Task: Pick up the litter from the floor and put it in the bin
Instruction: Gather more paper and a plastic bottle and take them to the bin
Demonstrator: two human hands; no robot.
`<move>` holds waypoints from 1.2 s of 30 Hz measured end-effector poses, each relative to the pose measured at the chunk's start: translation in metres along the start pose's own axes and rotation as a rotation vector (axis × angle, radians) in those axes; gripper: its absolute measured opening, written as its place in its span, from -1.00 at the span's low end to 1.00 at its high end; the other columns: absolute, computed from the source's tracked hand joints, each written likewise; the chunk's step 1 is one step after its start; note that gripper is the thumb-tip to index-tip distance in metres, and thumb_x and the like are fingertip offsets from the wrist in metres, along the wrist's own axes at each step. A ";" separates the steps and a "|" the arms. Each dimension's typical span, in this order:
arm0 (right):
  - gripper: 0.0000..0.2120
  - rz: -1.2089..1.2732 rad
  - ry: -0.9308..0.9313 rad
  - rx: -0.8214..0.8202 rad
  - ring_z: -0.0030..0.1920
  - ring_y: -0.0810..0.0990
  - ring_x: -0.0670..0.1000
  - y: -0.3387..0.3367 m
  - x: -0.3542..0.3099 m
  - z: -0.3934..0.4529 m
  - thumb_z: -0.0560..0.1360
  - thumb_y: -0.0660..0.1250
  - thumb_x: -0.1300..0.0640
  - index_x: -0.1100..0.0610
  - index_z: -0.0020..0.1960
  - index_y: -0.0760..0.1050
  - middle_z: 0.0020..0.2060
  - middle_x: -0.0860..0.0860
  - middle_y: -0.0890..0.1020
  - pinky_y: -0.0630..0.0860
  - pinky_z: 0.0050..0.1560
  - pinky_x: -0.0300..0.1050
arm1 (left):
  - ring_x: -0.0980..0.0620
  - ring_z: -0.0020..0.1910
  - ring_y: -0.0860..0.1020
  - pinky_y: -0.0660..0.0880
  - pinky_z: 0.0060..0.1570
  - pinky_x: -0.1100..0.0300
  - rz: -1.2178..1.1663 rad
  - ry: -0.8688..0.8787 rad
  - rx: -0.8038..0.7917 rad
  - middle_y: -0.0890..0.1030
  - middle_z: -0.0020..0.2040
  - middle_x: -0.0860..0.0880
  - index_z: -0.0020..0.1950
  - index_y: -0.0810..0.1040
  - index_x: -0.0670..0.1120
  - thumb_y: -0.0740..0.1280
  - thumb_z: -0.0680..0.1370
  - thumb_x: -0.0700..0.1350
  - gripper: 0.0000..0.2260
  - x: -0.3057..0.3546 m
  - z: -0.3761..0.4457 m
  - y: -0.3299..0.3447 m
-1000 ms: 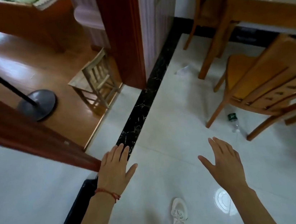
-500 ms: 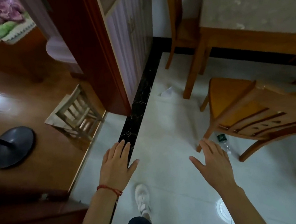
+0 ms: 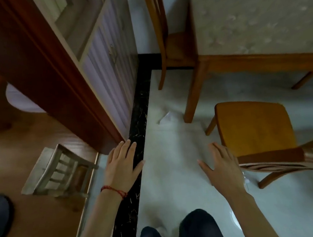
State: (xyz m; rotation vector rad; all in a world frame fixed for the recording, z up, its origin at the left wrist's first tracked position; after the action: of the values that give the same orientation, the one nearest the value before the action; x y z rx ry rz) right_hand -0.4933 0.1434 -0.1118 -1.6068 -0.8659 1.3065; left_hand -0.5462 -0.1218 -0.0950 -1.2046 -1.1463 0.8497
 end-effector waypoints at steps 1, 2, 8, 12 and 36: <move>-0.43 -0.001 0.007 -0.005 0.36 0.30 0.14 0.000 0.000 0.016 0.48 0.22 -0.15 0.14 0.37 0.27 0.36 0.11 0.37 0.27 0.31 0.09 | -0.20 0.34 0.33 0.28 0.30 -0.14 -0.005 0.006 -0.009 0.41 0.34 -0.22 0.35 0.36 -0.22 0.33 0.49 0.03 -0.48 0.000 0.018 0.001; -0.42 -0.002 0.014 -0.015 0.37 0.28 0.13 0.000 0.000 0.032 0.48 0.17 -0.19 0.12 0.38 0.25 0.37 0.08 0.35 0.27 0.32 0.08 | -0.19 0.35 0.31 0.26 0.32 -0.12 -0.010 0.011 -0.018 0.40 0.35 -0.21 0.36 0.34 -0.21 0.32 0.50 0.04 -0.48 -0.001 0.036 0.002; -0.39 0.021 -0.024 -0.019 0.39 0.25 0.09 0.004 0.006 0.152 0.48 0.11 -0.23 0.11 0.40 0.23 0.39 0.06 0.34 0.23 0.34 0.02 | -0.17 0.36 0.30 0.25 0.31 -0.09 -0.020 0.009 -0.043 0.38 0.36 -0.20 0.36 0.34 -0.20 0.25 0.52 0.10 -0.48 -0.002 0.148 0.016; -0.44 0.050 -0.053 -0.010 0.32 0.35 0.15 -0.003 0.007 0.228 0.48 0.27 -0.11 0.20 0.34 0.32 0.30 0.15 0.44 0.30 0.29 0.04 | -0.20 0.31 0.37 0.32 0.24 -0.11 -0.070 -0.019 -0.057 0.44 0.32 -0.22 0.32 0.40 -0.22 0.00 0.46 0.20 -0.37 0.001 0.212 0.017; -0.46 0.083 0.146 -0.143 0.29 0.37 0.13 0.185 -0.023 0.518 0.48 0.27 -0.10 0.17 0.35 0.32 0.29 0.13 0.45 0.31 0.26 0.04 | -0.29 0.19 0.47 0.40 0.13 -0.18 -0.137 0.128 -0.165 0.52 0.21 -0.29 0.24 0.47 -0.28 0.48 0.38 -0.09 -0.49 -0.113 0.507 0.186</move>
State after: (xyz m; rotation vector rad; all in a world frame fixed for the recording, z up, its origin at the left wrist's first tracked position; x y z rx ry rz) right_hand -1.0059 0.1532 -0.3124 -1.8433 -0.8259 1.1894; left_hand -1.0498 -0.0632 -0.3128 -1.2798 -1.1966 0.5756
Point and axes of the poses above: each hand's wrist, its own z-axis towards the middle knuckle, its own y-axis out of the palm, x = y × z, the point moved 1 cm from there along z, towards the middle knuckle
